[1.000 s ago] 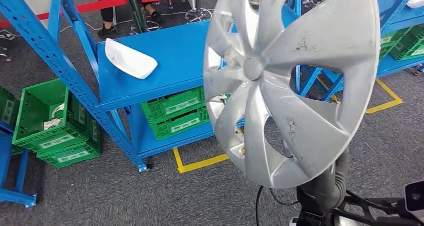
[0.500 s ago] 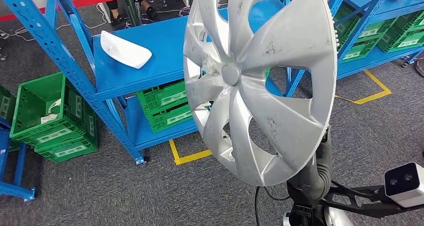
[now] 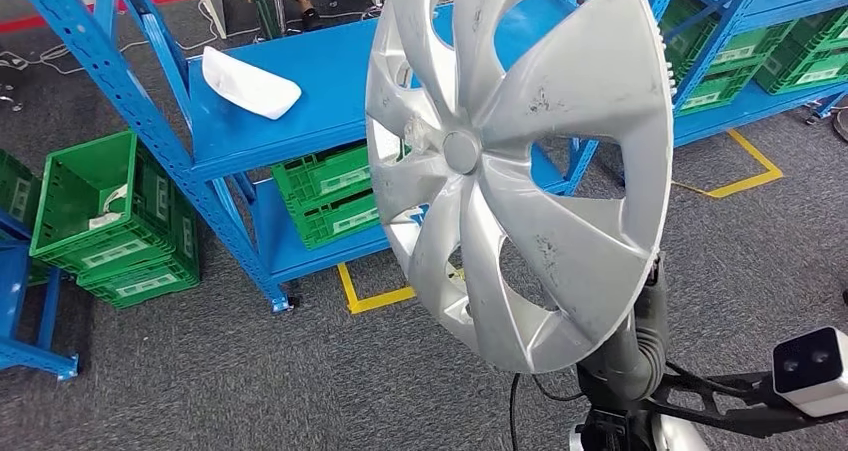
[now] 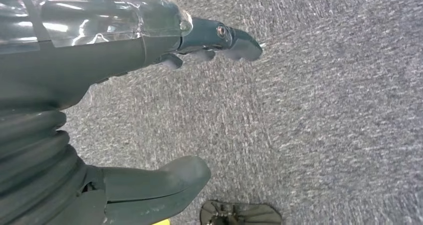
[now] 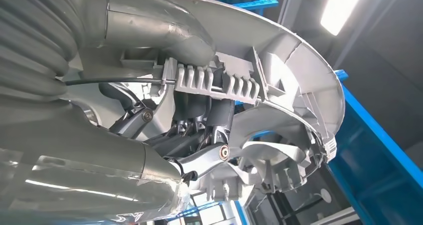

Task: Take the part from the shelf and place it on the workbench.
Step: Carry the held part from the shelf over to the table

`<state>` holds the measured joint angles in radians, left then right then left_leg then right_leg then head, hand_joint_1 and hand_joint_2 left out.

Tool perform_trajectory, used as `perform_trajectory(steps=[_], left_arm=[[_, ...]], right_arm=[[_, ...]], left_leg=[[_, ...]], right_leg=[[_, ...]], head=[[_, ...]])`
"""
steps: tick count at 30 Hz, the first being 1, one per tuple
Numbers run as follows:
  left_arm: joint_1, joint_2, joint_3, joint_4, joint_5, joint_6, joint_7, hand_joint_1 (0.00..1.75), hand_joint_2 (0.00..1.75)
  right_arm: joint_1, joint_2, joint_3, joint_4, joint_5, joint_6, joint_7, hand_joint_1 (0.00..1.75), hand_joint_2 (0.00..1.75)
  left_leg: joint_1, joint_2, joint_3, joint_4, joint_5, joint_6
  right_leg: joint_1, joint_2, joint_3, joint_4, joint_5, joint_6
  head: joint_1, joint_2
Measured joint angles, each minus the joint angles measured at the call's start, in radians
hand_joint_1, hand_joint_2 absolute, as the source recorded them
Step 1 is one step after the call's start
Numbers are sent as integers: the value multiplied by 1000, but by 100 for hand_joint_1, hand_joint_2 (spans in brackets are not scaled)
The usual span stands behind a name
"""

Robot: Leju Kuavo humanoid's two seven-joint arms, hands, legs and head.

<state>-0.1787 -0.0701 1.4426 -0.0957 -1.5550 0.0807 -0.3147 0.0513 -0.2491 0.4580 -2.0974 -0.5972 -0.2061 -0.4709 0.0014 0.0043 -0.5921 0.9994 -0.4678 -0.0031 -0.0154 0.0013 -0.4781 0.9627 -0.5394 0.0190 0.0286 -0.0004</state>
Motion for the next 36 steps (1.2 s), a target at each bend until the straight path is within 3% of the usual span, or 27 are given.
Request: perform_trajectory(steps=[2, 5, 6, 7, 8, 10, 12, 14, 16, 18, 20, 21, 22, 23, 25, 27, 29, 32, 33, 36], left_arm=[[0, 0, 0, 0, -2, 0, 1, 0, 175], [0, 0, 2, 2, -4, 1, 4, 0, 175], [1, 0, 3, 2, -4, 1, 5, 0, 175], [1, 0, 4, 2, -5, 1, 6, 0, 175], [1, 0, 4, 2, -7, 1, 7, 0, 175], [1, 1, 5, 2, -10, 1, 7, 0, 175], [0, 4, 6, 3, -12, 2, 7, 0, 175], [1, 6, 6, 3, -13, 2, 7, 0, 175], [0, 7, 6, 3, -13, 2, 8, 0, 175], [-1, 6, 7, 3, -13, 2, 8, 0, 175], [0, 4, 7, 3, -13, 2, 8, 0, 175], [1, 3, 7, 3, -13, 2, 8, 0, 175], [1, 1, 7, 3, -13, 2, 8, 0, 175], [1, 0, 7, 3, -13, 2, 8, 0, 175], [1, -2, 7, 3, -13, 2, 8, 0, 175], [-1, -2, 7, 3, -13, 2, 8, 0, 175], [-4, -2, 7, 3, -13, 2, 7, 0, 175], [-2, -3, 7, 3, -13, 2, 7, 0, 175], [-2, -4, 7, 4, -13, 2, 8, 0, 175], [0, -5, 7, 4, -13, 2, 9, 0, 175]], right_arm=[[0, 0, 0, 0, 0, 0, 0, 175, 175], [1, 0, 0, 0, 0, 1, 1, 175, 175], [1, 0, 0, 1, 0, 1, 1, 175, 175], [2, 0, 0, 2, 0, 1, 1, 175, 175], [2, 0, 0, 2, 0, 2, 1, 175, 175], [2, 0, 0, 3, 0, 4, 2, 175, 175], [0, 0, 1, 3, 0, 7, 2, 175, 175], [0, 0, 1, 3, 1, 9, 3, 175, 175], [0, -1, 2, 3, 2, 11, 3, 175, 175], [-2, -2, 1, 3, 4, 13, 4, 175, 175], [-1, -4, 1, 3, 8, 17, 4, 175, 175], [-1, -4, 2, 4, 10, 18, 4, 175, 175], [-1, -5, 2, 5, 12, 18, 4, 175, 175], [-1, -5, 2, 6, 17, 18, 4, 175, 175], [-2, -5, 2, 7, 37, 17, 4, 175, 175], [-3, -5, 3, 6, 69, 13, 9, 175, 175], [-2, -6, 5, 4, 99, 4, 19, 175, 175], [-3, -8, 6, 1, 129, -7, 32, 175, 175], [-3, -9, 6, -1, 134, -8, 34, 175, 175], [-4, -9, 7, -6, 142, -12, 36, 175, 175]], left_leg=[[4, 0, -20, 42, -36, -9], [7, -2, -89, 220, -142, -18], [7, -3, -103, 265, -157, -19], [7, -3, -102, 277, -152, -18], [6, -4, -82, 250, -129, -13], [1, -10, -8, 124, -69, 8], [-9, -14, 48, 21, -42, 27], [-17, -12, 61, -10, -40, 32], [-12, -10, 68, -30, -34, 36], [-3, -7, 73, -48, -27, 41], [-1, -4, 71, -49, -26, 43], [-1, -3, 70, -48, -26, 43], [0, -3, 70, -47, -26, 42], [2, -2, 69, -44, -27, 40], [8, -6, 68, -35, -32, 31], [8, -13, 57, -21, -37, 16], [7, -21, 44, -13, -35, 1], [12, -20, 25, 14, -53, -13], [13, -14, 7, 54, -80, -16], [16, -3, -78, 243, -168, -24]], right_leg=[[-1, -3, -7, -4, 11, -19], [5, -6, -21, -5, 23, -35], [9, -7, -26, -4, 25, -36], [12, -7, -29, -2, 27, -37], [15, -7, -32, -1, 28, -38], [19, -7, -34, 2, 28, -37], [19, -7, -39, 5, 30, -32], [15, -7, -43, 5, 35, -23], [15, -6, -47, 10, 26, -12], [13, -4, -77, 75, -19, 2], [5, -3, -135, 207, -81, 17], [1, -3, -159, 260, -98, 23], [-3, -3, -170, 283, -95, 29], [-7, -3, -162, 266, -73, 33], [-15, 7, -105, 144, -2, 39], [-18, 27, -56, 41, 32, 37], [-15, 30, -50, 21, 29, 23], [-14, 5, -55, 17, 35, -1], [-14, -5, -56, 15, 37, -8], [-5, -32, -58, 15, 36, -19]], head=[[-7, 0], [-18, 0], [-19, 0], [-20, 0], [-20, 0], [-21, 0], [-19, 0], [-19, 0], [-19, 0], [-13, 0], [-7, 0], [-6, 0], [-4, 0], [-3, 0], [0, 0], [3, 0], [2, 0], [-5, 0], [-9, 0], [-17, 0]])
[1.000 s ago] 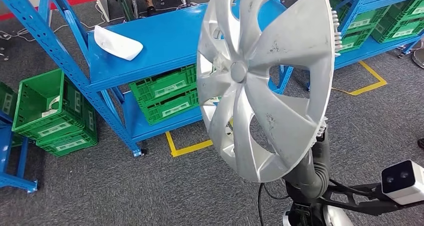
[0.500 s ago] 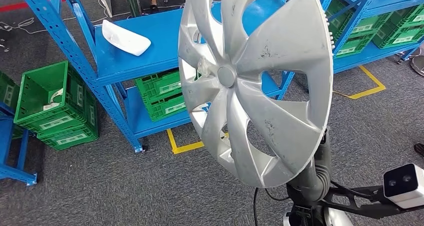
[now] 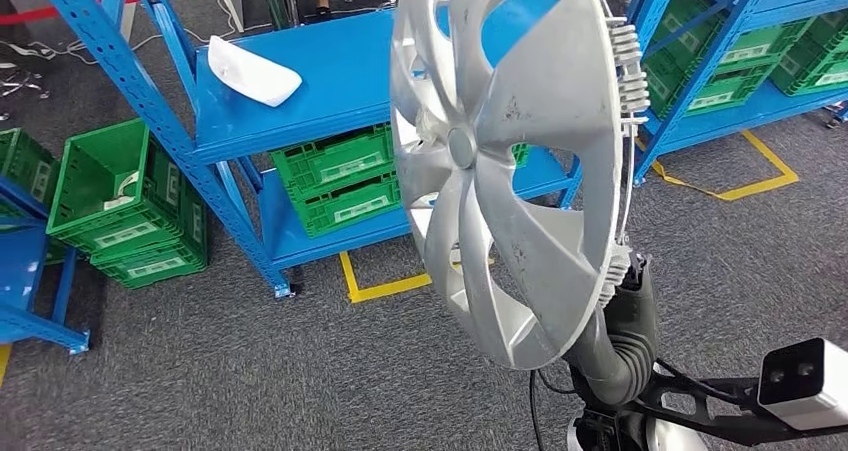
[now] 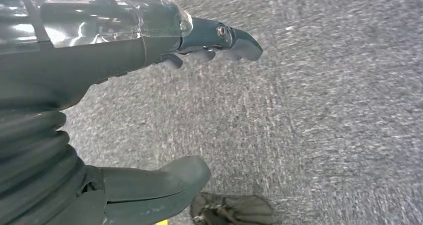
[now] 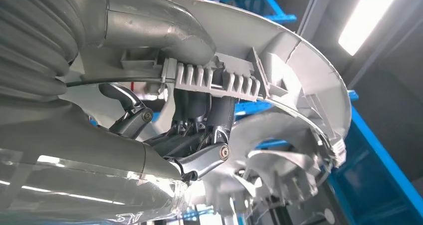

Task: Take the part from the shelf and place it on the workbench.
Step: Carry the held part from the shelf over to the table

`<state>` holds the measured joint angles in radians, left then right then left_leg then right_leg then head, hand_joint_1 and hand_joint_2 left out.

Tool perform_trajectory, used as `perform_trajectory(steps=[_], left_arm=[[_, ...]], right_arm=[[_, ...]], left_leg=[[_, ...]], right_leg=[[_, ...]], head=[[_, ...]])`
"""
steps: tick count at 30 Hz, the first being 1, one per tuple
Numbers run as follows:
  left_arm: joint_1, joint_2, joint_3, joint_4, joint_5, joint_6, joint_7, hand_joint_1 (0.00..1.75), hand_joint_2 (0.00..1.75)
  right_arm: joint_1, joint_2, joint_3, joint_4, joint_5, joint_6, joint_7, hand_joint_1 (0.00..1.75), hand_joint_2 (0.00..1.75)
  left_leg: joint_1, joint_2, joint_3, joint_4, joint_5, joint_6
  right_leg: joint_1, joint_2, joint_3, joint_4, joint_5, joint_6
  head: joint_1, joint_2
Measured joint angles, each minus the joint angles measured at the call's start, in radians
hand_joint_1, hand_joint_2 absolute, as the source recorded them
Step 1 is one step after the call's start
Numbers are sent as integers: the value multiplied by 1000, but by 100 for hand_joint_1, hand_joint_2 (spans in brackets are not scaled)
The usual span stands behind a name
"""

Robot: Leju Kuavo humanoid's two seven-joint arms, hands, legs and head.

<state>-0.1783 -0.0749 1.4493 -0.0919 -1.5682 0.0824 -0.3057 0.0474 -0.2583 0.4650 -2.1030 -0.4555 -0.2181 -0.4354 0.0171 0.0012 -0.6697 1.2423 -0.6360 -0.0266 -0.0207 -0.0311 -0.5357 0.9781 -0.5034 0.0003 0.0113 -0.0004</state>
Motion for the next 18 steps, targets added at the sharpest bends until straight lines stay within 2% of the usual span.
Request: perform_trajectory(steps=[1, 2, 3, 5, 6, 7, 8, 10, 11, 12, 14, 15, 16, 17, 18], left_arm=[[1, 0, 0, 0, 0, 0, 2, 0, 175], [3, 0, 0, 0, 0, 0, 5, 0, 175], [3, 0, 0, 0, 0, 0, 7, 0, 175], [2, 0, 0, 0, 0, 0, 9, 0, 175], [1, 0, 0, 0, 0, 0, 9, 0, 175], [0, 0, 0, 0, 0, 0, 9, 0, 175], [-1, 1, 0, 0, 0, 0, 9, 0, 175], [-1, 0, 0, 0, 0, 0, 9, 0, 175], [-1, -1, 0, 0, 0, 0, 9, 0, 175], [-1, -2, 0, 0, 0, 0, 9, 0, 175], [-1, -3, 0, 0, 0, 0, 9, 0, 175], [-1, -3, 0, 0, 0, 0, 9, 0, 175], [0, -3, 0, 0, 0, 0, 8, 0, 175], [0, -3, 0, 0, 0, 0, 6, 0, 175], [0, -3, 0, 0, 1, 1, 1, 0, 175]], right_arm=[[0, 0, 0, 0, 4, -2, 2, 175, 175], [0, 0, 1, 0, 9, -4, 4, 175, 175], [0, 0, 1, -1, 14, -6, 7, 175, 175], [0, 0, 2, -3, 20, -7, 10, 175, 175], [0, 0, 2, -4, 23, -8, 11, 175, 175], [0, 0, 3, -6, 25, -9, 12, 175, 175], [0, 0, 3, -6, 26, -9, 13, 175, 175], [-1, 0, 5, -7, 27, -10, 14, 175, 175], [-2, -1, 6, -7, 27, -10, 15, 175, 175], [-2, -2, 6, -8, 27, -11, 15, 175, 175], [-2, -3, 6, -8, 29, -12, 16, 175, 175], [-2, -4, 7, -8, 30, -13, 16, 175, 175], [-2, -5, 8, -8, 34, -14, 17, 175, 175], [-2, -6, 10, -7, 40, -16, 19, 175, 175], [-3, -7, 13, -7, 49, -19, 23, 175, 175]], left_leg=[[0, 1, -14, 31, -4, 0], [0, 3, -10, 26, 10, 1], [-1, 10, 14, -19, 40, 5], [-9, 54, 82, -155, 101, 17], [-14, 74, 106, -206, 116, 23], [-19, 88, 116, -233, 120, 28], [-23, 87, 115, -240, 118, 31], [-21, 60, 112, -246, 126, 42], [-19, 46, 113, -250, 131, 48], [-16, 32, 113, -255, 136, 55], [-15, 6, 112, -258, 143, 62], [-16, -7, 111, -258, 144, 64], [-18, -20, 110, -257, 145, 65], [-19, -33, 110, -256, 145, 66], [-20, -45, 111, -255, 145, 66]], right_leg=[[3, -9, 0, 1, -1, -1], [5, -16, 0, 1, -1, -2], [6, -24, 1, 2, -2, -2], [11, -36, 2, 5, -4, 0], [14, -43, 2, 6, -4, 3], [16, -51, 1, 7, -5, 7], [18, -62, 1, 7, -5, 12], [16, -82, 4, 5, -9, 22], [13, -74, 2, 15, -20, 27], [11, -54, -8, 42, -42, 31], [6, 1, -57, 157, -109, 37], [5, 16, -88, 226, -138, 38], [5, 24, -111, 276, -151, 39], [5, 29, -119, 290, -143, 38], [5, 32, -109, 266, -115, 35]], head=[[-1, 0], [-1, 0], [-2, 0], [-3, 0], [-3, 0], [-3, 0], [-3, 0], [-3, 0], [-2, 0], [1, 0], [12, 0], [17, 0], [22, 0], [24, 0], [27, 0]])
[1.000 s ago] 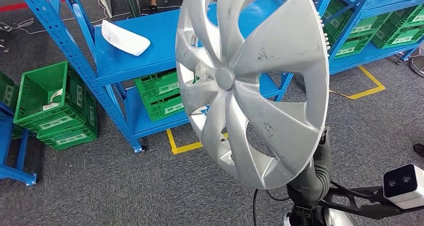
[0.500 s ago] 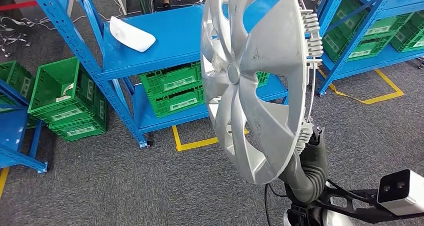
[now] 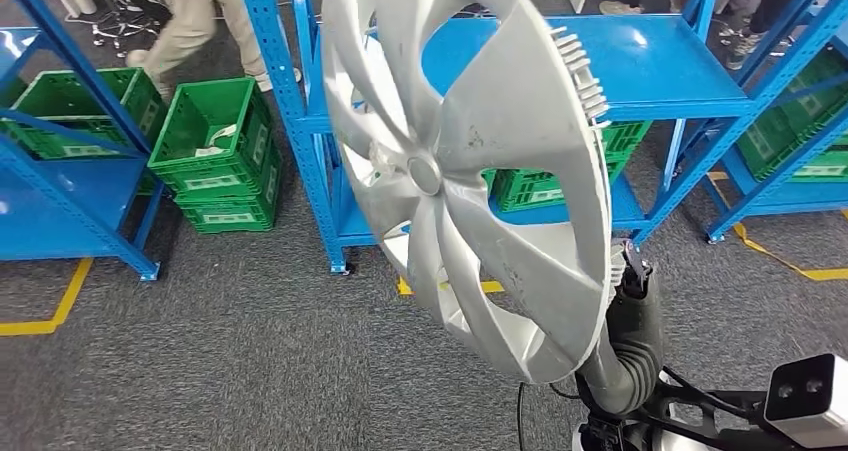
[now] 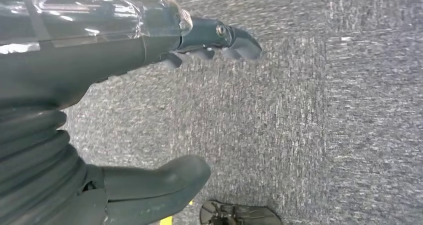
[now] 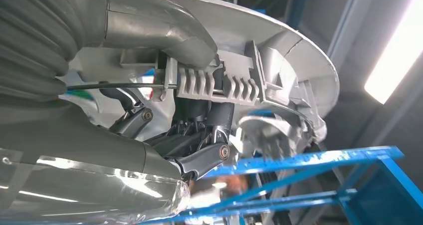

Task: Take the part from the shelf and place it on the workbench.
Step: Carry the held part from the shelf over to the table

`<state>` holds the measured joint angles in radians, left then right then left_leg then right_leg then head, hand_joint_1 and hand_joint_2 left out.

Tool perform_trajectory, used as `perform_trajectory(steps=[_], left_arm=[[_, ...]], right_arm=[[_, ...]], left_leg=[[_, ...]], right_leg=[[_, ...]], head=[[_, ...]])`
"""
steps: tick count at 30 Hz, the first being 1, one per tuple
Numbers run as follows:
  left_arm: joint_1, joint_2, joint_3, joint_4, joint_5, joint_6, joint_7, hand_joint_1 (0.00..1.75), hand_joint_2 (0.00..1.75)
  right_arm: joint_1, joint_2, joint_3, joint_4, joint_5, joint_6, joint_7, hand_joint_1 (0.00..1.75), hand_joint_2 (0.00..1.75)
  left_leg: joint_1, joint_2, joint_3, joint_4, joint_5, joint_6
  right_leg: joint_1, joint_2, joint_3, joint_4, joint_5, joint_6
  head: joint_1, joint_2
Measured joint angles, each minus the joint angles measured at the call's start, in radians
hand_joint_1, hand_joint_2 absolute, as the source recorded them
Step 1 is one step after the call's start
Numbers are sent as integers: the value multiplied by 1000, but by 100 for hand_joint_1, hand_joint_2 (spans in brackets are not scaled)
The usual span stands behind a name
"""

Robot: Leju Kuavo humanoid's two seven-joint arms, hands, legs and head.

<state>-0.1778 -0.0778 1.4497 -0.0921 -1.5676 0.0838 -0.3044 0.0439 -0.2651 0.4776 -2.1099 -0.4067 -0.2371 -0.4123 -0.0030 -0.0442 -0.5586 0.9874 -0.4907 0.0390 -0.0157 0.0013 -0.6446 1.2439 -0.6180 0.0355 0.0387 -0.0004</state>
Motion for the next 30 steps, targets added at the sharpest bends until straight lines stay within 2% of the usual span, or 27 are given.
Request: perform_trajectory(steps=[2, 3, 4, 5, 7, 9, 11, 12, 13, 14, 15, 16, 17, 18, 19, 20, 22, 23, 24, 26, 27, 28, 29, 30], left_arm=[[0, 0, 0, 0, 3, 3, -18, 0, 175], [-1, 0, 1, 0, 7, 5, -33, 0, 175], [-2, 0, 2, 0, 12, 7, -50, 0, 175], [-2, 1, 3, 0, 17, 8, -65, 0, 175], [0, 5, 7, 0, 24, 9, -83, 0, 175], [0, 9, 11, 0, 28, 10, -86, 0, 175], [-4, 11, 15, 1, 29, 11, -67, 0, 175], [-5, 11, 16, 1, 29, 12, -41, 0, 175], [-4, 12, 17, 1, 27, 13, -2, 0, 175], [-3, 12, 18, 1, 26, 13, 39, 0, 175], [-1, 14, 19, 1, 25, 13, 74, 0, 175], [1, 16, 20, 1, 23, 13, 98, 0, 175], [1, 17, 22, 1, 22, 12, 109, 0, 175], [0, 18, 23, 1, 19, 10, 113, 0, 175], [-1, 19, 23, 1, 16, 7, 113, 0, 175], [-2, 19, 23, 1, 13, 2, 107, 0, 175], [-1, 19, 23, 1, 6, -9, 87, 0, 175], [-1, 17, 23, 1, 4, -14, 75, 0, 175], [-1, 16, 23, 1, 2, -17, 65, 0, 175], [-4, 12, 23, 1, 0, -23, 48, 0, 175], [-4, 11, 23, 1, 0, -25, 43, 0, 175], [-3, 10, 22, 1, 0, -27, 43, 0, 175], [-2, 9, 22, 1, 0, -29, 46, 0, 175], [0, 8, 21, 1, 0, -29, 50, 0, 175]], right_arm=[[-7, -1, 6, -1, 28, -13, 12, 175, 175], [-12, -1, 10, -4, 50, -25, 20, 175, 175], [-18, -1, 13, -8, 78, -41, 30, 175, 175], [-22, -1, 17, -14, 106, -57, 39, 175, 175], [-28, -1, 22, -26, 146, -80, 54, 175, 175], [-32, -1, 29, -35, 163, -91, 62, 175, 175], [-35, 0, 36, -44, 177, -100, 67, 175, 175], [-36, 0, 39, -47, 182, -106, 69, 175, 175], [-37, 1, 41, -48, 185, -114, 70, 175, 175], [-37, 1, 44, -48, 186, -123, 70, 175, 175], [-37, 1, 46, -48, 186, -130, 69, 175, 175], [-36, 1, 49, -48, 185, -135, 68, 175, 175], [-36, 1, 53, -48, 185, -138, 67, 175, 175], [-34, 1, 56, -48, 185, -142, 65, 175, 175], [-32, 1, 59, -48, 185, -146, 63, 175, 175], [-30, 1, 61, -48, 186, -150, 61, 175, 175], [-25, 1, 64, -48, 187, -159, 60, 175, 175], [-24, 0, 66, -48, 187, -161, 60, 175, 175], [-22, 0, 67, -48, 187, -163, 60, 175, 175], [-19, -1, 70, -47, 187, -165, 60, 175, 175], [-18, -1, 72, -46, 187, -165, 60, 175, 175], [-18, -1, 75, -45, 187, -167, 61, 175, 175], [-18, -1, 79, -43, 187, -168, 62, 175, 175], [-18, -1, 82, -42, 187, -170, 64, 175, 175]], left_leg=[[-2, -21, 0, 5, -2, -3], [-2, -29, -3, 9, -2, -6], [-2, -36, -9, 12, -2, -11], [0, -42, -15, 13, 0, -16], [3, -47, -23, 15, 2, -27], [1, 0, -41, 48, -24, -38], [5, 51, -91, 151, -84, -51], [10, 54, -123, 218, -114, -56], [15, 52, -147, 267, -128, -62], [20, 50, -156, 286, -125, -66], [23, 52, -146, 265, -103, -69], [25, 62, -117, 208, -69, -71], [25, 89, -82, 139, -40, -72], [21, 113, -52, 80, -18, -68], [17, 131, -35, 44, -9, -62], [12, 138, -30, 29, -9, -55], [9, 113, -33, 28, -6, -40], [10, 100, -33, 25, -3, -34], [12, 86, -33, 22, 0, -27], [12, 59, -32, 20, 5, -16], [10, 45, -33, 20, 5, -11], [7, 31, -33, 20, 6, -8], [4, 17, -33, 20, 7, -7], [2, 2, -32, 20, 8, -6]], right_leg=[[0, 24, 57, -130, 77, -10], [0, 39, 84, -192, 99, -14], [0, 50, 101, -232, 109, -19], [1, 54, 107, -248, 107, -23], [1, 39, 108, -258, 109, -31], [-1, 19, 111, -269, 115, -42], [-2, -3, 113, -273, 117, -48], [-2, -16, 113, -272, 117, -50], [-3, -27, 113, -272, 116, -49], [-4, -39, 113, -271, 114, -48], [-5, -49, 113, -269, 113, -45], [-6, -58, 114, -267, 110, -40], [-7, -67, 115, -264, 107, -35], [-5, -76, 116, -260, 103, -29], [-3, -85, 117, -258, 100, -23], [-1, -94, 118, -257, 98, -17], [-1, -111, 123, -260, 94, -5], [-4, -101, 124, -256, 86, 0], [-7, -79, 118, -236, 68, 4], [-10, -24, 77, -132, 4, 7], [-9, -11, 46, -60, -29, 5], [-9, -6, 18, -1, -50, 3], [-9, -4, 2, 29, -51, 0], [-8, -2, 3, 20, -31, -4]], head=[[7, 0], [10, 0], [12, 0], [12, 0], [12, 0], [5, 0], [-7, 0], [-12, 0], [-14, 0], [-16, 0], [-17, 0], [-19, 0], [-21, 0], [-23, 0], [-25, 0], [-25, 0], [-24, 0], [-23, 0], [-20, 0], [-10, 0], [-4, 0], [2, 0], [6, 0], [11, 0]])
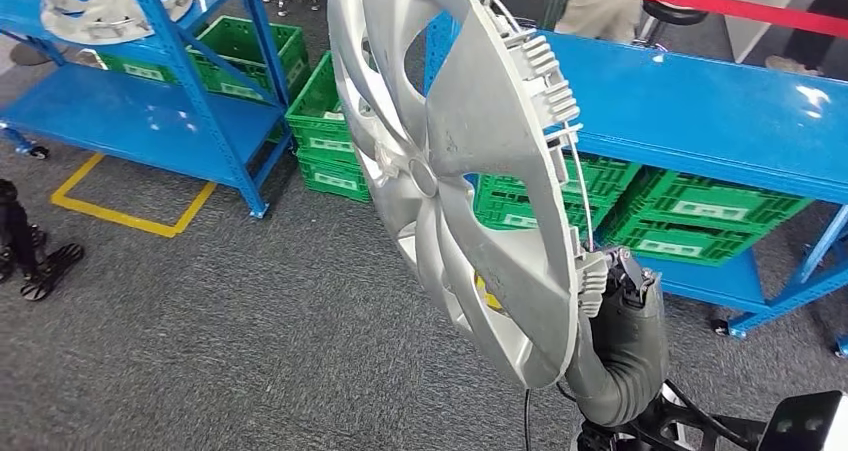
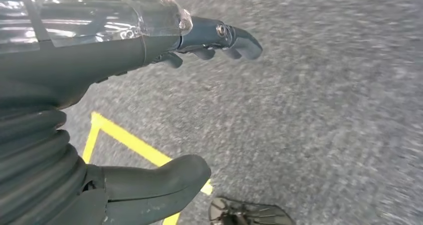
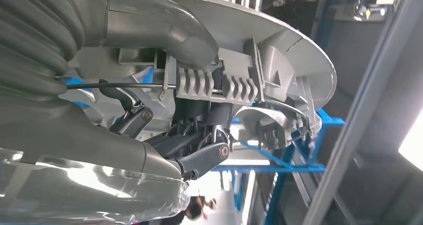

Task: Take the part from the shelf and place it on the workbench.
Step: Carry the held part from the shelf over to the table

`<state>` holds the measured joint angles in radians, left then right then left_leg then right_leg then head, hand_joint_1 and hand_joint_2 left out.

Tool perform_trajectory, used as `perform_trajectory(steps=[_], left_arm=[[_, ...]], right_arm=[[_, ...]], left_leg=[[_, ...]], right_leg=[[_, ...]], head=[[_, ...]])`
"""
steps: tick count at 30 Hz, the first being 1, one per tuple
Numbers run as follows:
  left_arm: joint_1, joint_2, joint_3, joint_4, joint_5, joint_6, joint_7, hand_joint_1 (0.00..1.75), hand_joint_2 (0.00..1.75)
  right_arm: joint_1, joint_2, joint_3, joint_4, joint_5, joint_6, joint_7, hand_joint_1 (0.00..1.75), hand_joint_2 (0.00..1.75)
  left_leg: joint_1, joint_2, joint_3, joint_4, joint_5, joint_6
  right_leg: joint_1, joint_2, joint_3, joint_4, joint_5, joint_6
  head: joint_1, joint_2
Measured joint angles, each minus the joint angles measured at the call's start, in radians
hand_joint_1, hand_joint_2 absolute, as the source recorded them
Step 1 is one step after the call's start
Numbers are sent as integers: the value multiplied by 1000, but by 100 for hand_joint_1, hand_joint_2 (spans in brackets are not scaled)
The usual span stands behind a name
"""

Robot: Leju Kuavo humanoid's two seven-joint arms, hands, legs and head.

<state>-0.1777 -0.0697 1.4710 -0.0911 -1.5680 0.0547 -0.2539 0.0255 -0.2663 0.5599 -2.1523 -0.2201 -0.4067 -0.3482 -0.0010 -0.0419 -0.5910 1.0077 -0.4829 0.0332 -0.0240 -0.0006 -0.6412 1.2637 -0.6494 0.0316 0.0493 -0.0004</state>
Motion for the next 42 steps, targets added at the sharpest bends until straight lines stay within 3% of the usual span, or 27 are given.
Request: perform_trajectory(steps=[1, 3, 5, 7, 8, 9, 11, 12, 14, 15, 16, 17, 19, 21, 23, 25, 27, 29, 30, 31, 32, 34, 36, 38, 40, 42], left_arm=[[1, -1, 0, 0, 0, 0, 4, 0, 175], [2, -4, -1, 0, 0, -1, 9, 0, 175], [2, -7, -3, 0, 0, -1, 25, 0, 175], [5, -7, -6, 0, 0, -1, 45, 0, 175], [7, -6, -8, 0, 0, -1, 49, 0, 175], [9, -5, -8, 0, 0, 0, 47, 0, 175], [8, -4, -9, 0, 7, 1, 28, 0, 175], [7, -5, -9, 0, 11, 2, 16, 0, 175], [7, -6, -9, 0, 19, 2, -8, 0, 175], [8, -7, -8, 1, 20, 1, -17, 0, 175], [9, -8, -8, 1, 21, 0, -25, 0, 175], [10, -10, -8, 1, 21, 0, -30, 0, 175], [9, -15, -8, 1, 21, 0, -32, 0, 175], [9, -22, -8, 1, 22, 1, -30, 0, 175], [10, -26, -8, 1, 25, 3, -25, 0, 175], [9, -29, -8, 0, 27, 4, -21, 0, 175], [7, -33, -8, 0, 29, 5, -18, 0, 175], [7, -34, -8, 0, 29, 5, -14, 0, 175], [8, -35, -8, 0, 29, 5, -12, 0, 175], [8, -35, -8, 0, 29, 5, -10, 0, 175], [9, -36, -7, 0, 29, 5, -9, 0, 175], [9, -40, -7, 0, 29, 5, -4, 0, 175], [8, -43, -7, 0, 29, 5, -1, 0, 175], [9, -43, -7, 0, 29, 5, 0, 0, 175], [11, -43, -7, 0, 29, 5, -1, 0, 175], [10, -44, -7, 0, 29, 5, -2, 0, 175]], right_arm=[[0, 0, 3, 0, 0, -2, 1, 175, 175], [-2, 0, 8, 0, 0, -4, 3, 175, 175], [-5, -1, 11, -1, 0, -7, 4, 175, 175], [-8, -1, 13, -2, 4, -13, 10, 175, 175], [-10, -1, 14, -2, 9, -15, 15, 175, 175], [-11, -1, 14, -4, 15, -17, 22, 175, 175], [-15, -2, 16, -12, 28, -20, 39, 175, 175], [-17, -2, 18, -16, 34, -21, 47, 175, 175], [-21, -3, 21, -20, 43, -22, 58, 175, 175], [-23, -3, 23, -20, 47, -23, 61, 175, 175], [-24, -3, 24, -21, 50, -24, 61, 175, 175], [-26, -3, 25, -21, 53, -25, 62, 175, 175], [-29, -2, 27, -24, 54, -25, 62, 175, 175], [-32, -2, 29, -26, 55, -25, 63, 175, 175], [-35, -2, 32, -28, 56, -25, 64, 175, 175], [-37, -4, 34, -31, 56, -25, 67, 175, 175], [-36, -7, 34, -33, 56, -24, 67, 175, 175], [-35, -8, 35, -34, 56, -24, 68, 175, 175], [-35, -8, 35, -34, 56, -24, 68, 175, 175], [-35, -8, 35, -34, 56, -23, 68, 175, 175], [-35, -8, 35, -34, 56, -23, 68, 175, 175], [-37, -8, 35, -35, 54, -20, 68, 175, 175], [-40, -8, 36, -36, 52, -16, 68, 175, 175], [-44, -8, 36, -37, 50, -12, 68, 175, 175], [-47, -8, 36, -37, 47, -10, 67, 175, 175], [-47, -8, 37, -38, 45, -8, 67, 175, 175]], left_leg=[[-2, -14, 1, 0, 1, 0], [-5, -38, 1, 2, 2, -2], [-4, -56, -6, 4, 5, -10], [0, -70, -14, 4, 11, -22], [0, -63, -16, 5, 9, -27], [-1, -38, -22, 16, -1, -33], [3, 27, -57, 95, -54, -46], [8, 47, -87, 158, -87, -54], [20, 50, -132, 258, -122, -67], [23, 50, -132, 262, -114, -72], [26, 53, -111, 225, -89, -74], [26, 67, -74, 160, -56, -75], [19, 110, -8, 41, -19, -66], [9, 127, 6, 7, -18, -49], [9, 105, 1, 4, -13, -34], [13, 82, 0, 0, -7, -20], [11, 57, 0, -1, -4, -9], [4, 30, 0, -1, -2, -4], [1, 15, 1, -1, -2, -3], [-2, 0, 2, 0, -2, -2], [-4, -15, 4, 0, -1, -2], [-7, -42, 4, 2, -1, -4], [-6, -63, -4, 3, 3, -11], [-3, -81, -12, 3, 8, -22], [-5, -32, -26, 27, -10, -32], [-2, 36, -72, 123, -67, -44]], right_leg=[[1, 5, 18, -46, 35, -6], [4, 37, 72, -178, 106, -23], [7, 65, 104, -256, 129, -31], [9, 59, 109, -270, 128, -32], [8, 49, 111, -275, 132, -34], [6, 39, 114, -283, 136, -38], [3, 13, 119, -294, 143, -44], [3, 1, 120, -295, 143, -45], [3, -26, 120, -293, 141, -44], [2, -39, 120, -292, 139, -41], [1, -50, 121, -290, 137, -38], [1, -61, 123, -288, 134, -33], [4, -77, 126, -283, 127, -21], [7, -91, 128, -282, 124, -9], [4, -100, 130, -284, 121, 3], [0, -71, 117, -247, 88, 11], [-1, -24, 67, -127, 20, 11], [0, -6, 10, -4, -23, 7], [1, -3, -1, 13, -16, 3], [3, 1, 5, -10, 10, -2], [5, 10, 26, -65, 49, -10], [8, 54, 78, -195, 115, -29], [10, 81, 103, -258, 130, -36], [10, 65, 109, -272, 132, -37], [8, 40, 117, -288, 141, -43], [8, 12, 123, -296, 144, -47]], head=[[4, 0], [9, 0], [8, 0], [7, 0], [8, 0], [4, 0], [-9, 0], [-17, 0], [-23, 0], [-25, 0], [-27, 0], [-27, 0], [-30, 0], [-30, 0], [-28, 0], [-22, 0], [-8, 0], [4, 0], [8, 0], [11, 0], [13, 0], [15, 0], [12, 0], [10, 0], [4, 0], [-7, 0]])
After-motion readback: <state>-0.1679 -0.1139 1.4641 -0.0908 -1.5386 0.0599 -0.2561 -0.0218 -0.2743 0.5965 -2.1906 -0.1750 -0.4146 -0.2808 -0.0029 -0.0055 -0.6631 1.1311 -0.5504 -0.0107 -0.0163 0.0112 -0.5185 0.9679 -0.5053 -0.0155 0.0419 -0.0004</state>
